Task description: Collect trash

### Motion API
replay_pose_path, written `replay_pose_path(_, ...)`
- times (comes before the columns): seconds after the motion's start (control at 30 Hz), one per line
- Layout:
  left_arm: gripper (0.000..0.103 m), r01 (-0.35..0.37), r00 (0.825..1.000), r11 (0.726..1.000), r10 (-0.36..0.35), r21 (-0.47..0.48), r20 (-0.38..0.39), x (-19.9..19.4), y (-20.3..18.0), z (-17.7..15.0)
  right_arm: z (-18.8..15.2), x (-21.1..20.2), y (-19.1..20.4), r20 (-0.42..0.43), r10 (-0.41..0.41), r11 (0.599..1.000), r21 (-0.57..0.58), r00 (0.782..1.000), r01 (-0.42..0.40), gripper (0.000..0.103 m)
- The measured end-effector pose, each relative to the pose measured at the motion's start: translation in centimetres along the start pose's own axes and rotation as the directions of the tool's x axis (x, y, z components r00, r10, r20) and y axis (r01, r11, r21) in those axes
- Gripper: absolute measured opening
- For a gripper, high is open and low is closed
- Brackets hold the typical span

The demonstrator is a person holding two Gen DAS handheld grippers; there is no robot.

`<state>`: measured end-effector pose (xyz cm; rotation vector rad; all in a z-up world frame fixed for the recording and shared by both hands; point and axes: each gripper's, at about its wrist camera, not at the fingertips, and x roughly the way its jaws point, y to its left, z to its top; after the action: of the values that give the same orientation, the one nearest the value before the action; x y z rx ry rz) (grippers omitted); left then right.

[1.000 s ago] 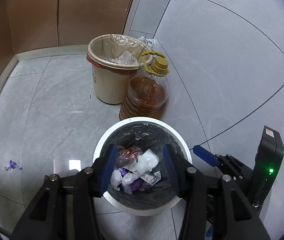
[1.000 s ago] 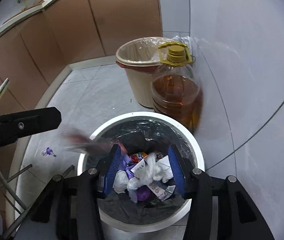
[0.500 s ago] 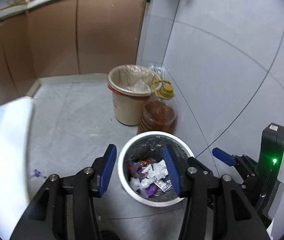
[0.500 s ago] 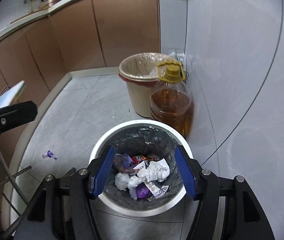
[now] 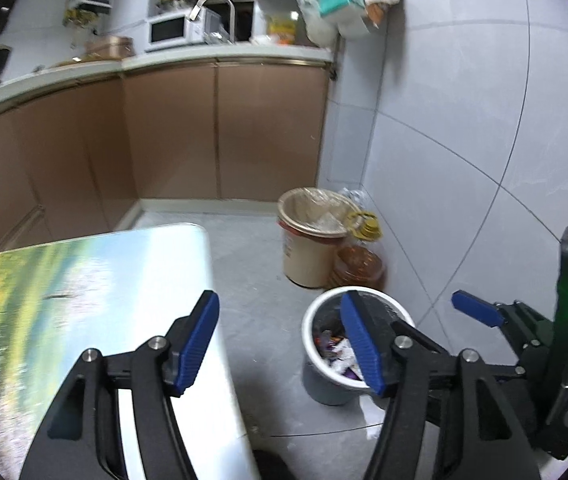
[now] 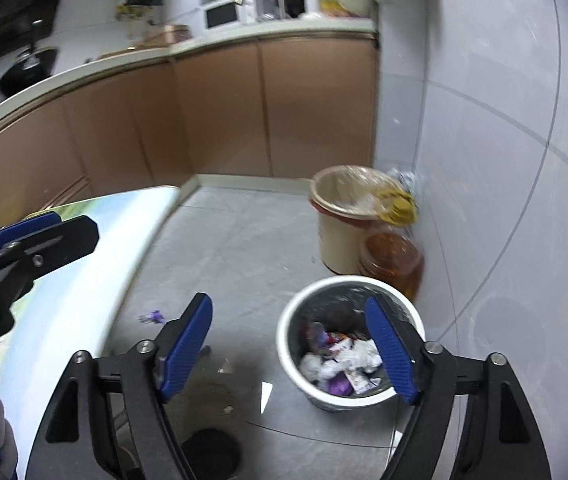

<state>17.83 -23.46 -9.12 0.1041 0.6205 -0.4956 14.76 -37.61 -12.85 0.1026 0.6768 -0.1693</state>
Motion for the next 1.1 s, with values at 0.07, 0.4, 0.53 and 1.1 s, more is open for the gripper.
replay_pose_path(0.07, 0.063, -0.031, 0.999, 1.0, 0.031, -0.008, 0.02, -2.1, 1.4, -0.4, 0.0, -1.4, 1.6, 0.018, 0.014, 1.0, -0.021, 1.0, -0.013, 0.083)
replay_pose_path(0.4, 0.066, -0.183, 0.978, 0.981, 0.188, -0.06, 0.093, -11.0, 7.8, -3.2, 0.3, -8.2, 8.8, 0.109, 0.017, 0.994, -0.111, 0.994, -0.005, 0.097)
replay_pose_path(0.53, 0.072, -0.255, 0.957, 0.961, 0.267, -0.104, 0.117, -14.2, 10.7, -4.5, 0.1, -10.4, 10.9, 0.145, -0.021, 0.99, -0.134, 0.989, 0.041, 0.098)
replay_pose_path(1.1, 0.083, -0.431, 0.857, 0.879, 0.469, -0.202, 0.212, -23.6, 14.7, -6.6, -1.2, -19.4, 15.1, 0.311, -0.031, 0.978, -0.185, 0.95, 0.092, 0.102)
